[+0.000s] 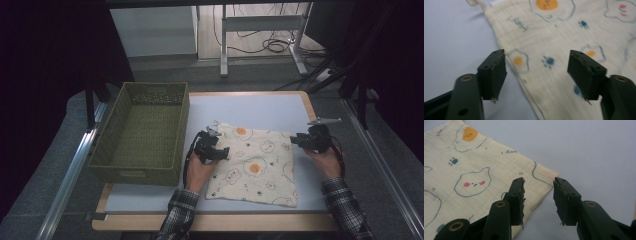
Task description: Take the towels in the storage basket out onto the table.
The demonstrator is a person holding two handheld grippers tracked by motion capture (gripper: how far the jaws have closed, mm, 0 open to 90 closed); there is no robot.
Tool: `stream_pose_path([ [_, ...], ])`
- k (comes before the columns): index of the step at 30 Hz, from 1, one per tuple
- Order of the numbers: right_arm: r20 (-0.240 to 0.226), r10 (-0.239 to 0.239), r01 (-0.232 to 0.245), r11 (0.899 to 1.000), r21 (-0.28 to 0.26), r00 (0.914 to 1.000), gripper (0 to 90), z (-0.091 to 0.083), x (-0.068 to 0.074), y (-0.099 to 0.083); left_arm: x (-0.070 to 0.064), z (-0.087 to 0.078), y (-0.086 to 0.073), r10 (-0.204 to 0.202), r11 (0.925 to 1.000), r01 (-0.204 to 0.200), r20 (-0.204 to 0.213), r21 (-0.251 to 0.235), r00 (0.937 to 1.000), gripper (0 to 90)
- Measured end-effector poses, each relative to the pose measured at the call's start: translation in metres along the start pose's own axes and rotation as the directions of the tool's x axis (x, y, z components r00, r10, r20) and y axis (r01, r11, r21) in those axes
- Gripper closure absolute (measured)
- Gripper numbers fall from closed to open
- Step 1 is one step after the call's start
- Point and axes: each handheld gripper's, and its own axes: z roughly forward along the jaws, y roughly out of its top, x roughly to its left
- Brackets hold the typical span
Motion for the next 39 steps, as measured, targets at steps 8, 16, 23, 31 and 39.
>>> stream_pose_path([
  [8, 0.012, -0.011, 0.011, 1.0, 0.005, 0.9999, 66.5, 0.001, -0.006, 0.0, 0.03, 0.024, 0.032, -0.034, 0.9993, 0.033, -0.064, -0.015, 0.9974, 51.5],
  [16, 0.04, 0.0, 0.0, 1.0, -0.001, 0.9992, 68.4, 0.012, -0.011, 0.006, 0.049, 0.045, 0.044, -0.047, 0.9986, 0.045, -0.071, -0.027, 0.9964, 62.4],
  [23, 0.054, 0.02, -0.02, 1.0, -0.001, 0.9983, 68.2, 0.026, -0.018, 0.008, 0.049, 0.059, 0.05, 0.01, 0.9999, -0.01, -0.117, 0.002, 0.9931, 54.7],
  [31, 0.085, -0.007, 0.006, 1.0, 0.004, 0.9964, 59.1, 0.045, -0.013, 0.007, 0.053, 0.066, 0.044, -0.014, 0.9996, 0.012, -0.074, -0.026, 0.9971, 50.3],
  [39, 0.069, 0.035, -0.036, 0.999, 0.003, 0.997, 86.0, 0.043, -0.004, 0.004, 0.05, 0.066, 0.045, -0.018, 0.9995, 0.017, -0.013, -0.026, 0.9998, 84.5],
])
